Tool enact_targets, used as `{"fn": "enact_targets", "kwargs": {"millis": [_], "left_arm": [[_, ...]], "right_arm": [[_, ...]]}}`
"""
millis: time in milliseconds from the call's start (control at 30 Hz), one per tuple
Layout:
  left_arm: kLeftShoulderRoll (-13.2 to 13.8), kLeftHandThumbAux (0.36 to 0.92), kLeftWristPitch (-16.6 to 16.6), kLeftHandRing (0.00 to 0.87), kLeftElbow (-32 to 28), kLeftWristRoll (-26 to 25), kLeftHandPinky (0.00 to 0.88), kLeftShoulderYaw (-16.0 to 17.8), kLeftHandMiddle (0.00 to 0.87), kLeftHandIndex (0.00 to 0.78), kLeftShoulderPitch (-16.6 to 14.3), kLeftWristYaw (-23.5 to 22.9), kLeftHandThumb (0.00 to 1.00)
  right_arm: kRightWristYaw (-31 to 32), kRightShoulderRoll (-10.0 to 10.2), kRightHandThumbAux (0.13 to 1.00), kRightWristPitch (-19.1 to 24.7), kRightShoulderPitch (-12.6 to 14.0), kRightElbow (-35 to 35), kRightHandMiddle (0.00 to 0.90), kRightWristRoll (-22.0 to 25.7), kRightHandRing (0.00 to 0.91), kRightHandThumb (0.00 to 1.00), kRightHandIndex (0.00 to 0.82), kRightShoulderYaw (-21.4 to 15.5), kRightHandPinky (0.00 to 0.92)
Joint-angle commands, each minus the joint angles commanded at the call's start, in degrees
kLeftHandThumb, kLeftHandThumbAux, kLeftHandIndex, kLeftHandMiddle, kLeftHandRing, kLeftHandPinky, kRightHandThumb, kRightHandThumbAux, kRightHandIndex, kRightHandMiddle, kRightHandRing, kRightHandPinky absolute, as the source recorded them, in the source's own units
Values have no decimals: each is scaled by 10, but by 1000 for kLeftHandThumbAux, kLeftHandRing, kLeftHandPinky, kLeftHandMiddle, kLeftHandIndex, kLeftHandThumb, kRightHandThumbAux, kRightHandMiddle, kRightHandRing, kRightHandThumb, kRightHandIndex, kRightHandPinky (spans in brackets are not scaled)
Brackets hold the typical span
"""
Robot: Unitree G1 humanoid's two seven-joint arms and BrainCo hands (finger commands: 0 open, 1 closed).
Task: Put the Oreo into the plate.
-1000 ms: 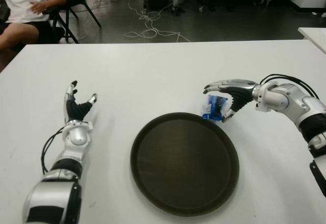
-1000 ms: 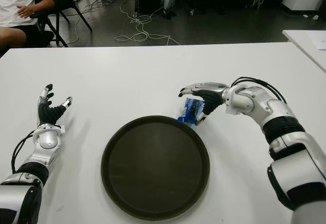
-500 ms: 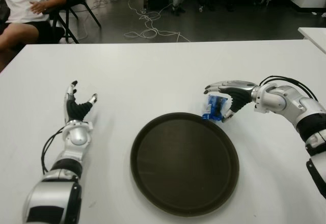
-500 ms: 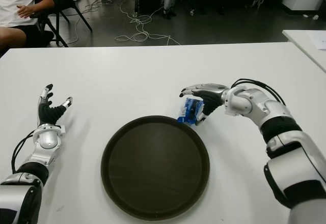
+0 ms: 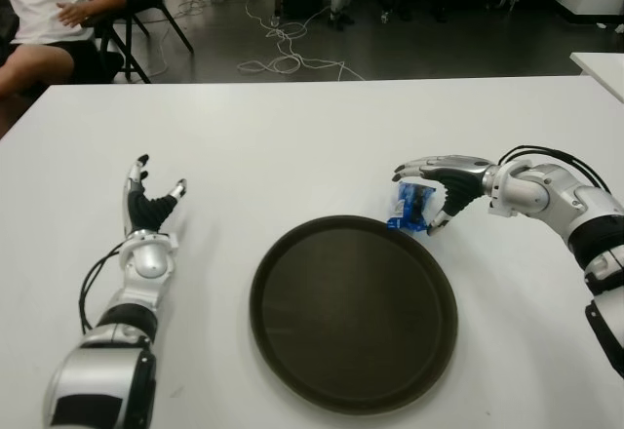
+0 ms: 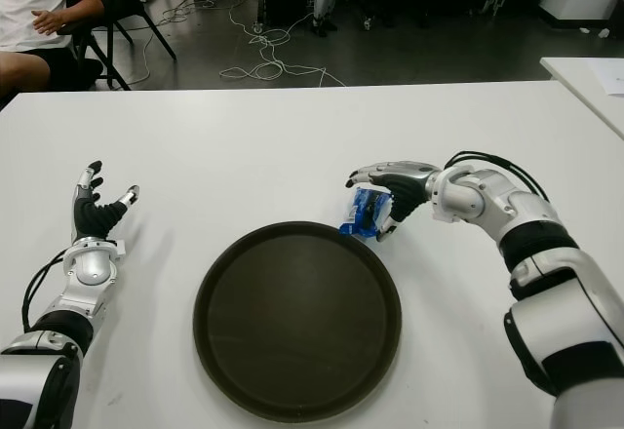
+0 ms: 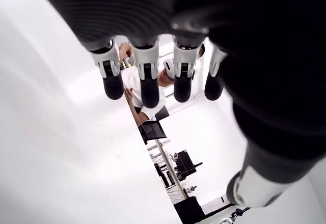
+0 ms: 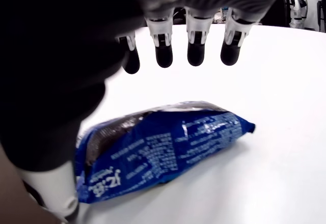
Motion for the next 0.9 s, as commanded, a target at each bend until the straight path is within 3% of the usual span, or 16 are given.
{"fn": "enact_targets", "kwargs": {"millis": [900], "left_arm": [[1, 731, -6, 86, 1, 3, 60, -2, 108, 59, 2, 1, 0]], "right_arm": [[-54, -7, 808, 11, -1, 40, 0, -28, 0, 0, 0, 26, 0]]}}
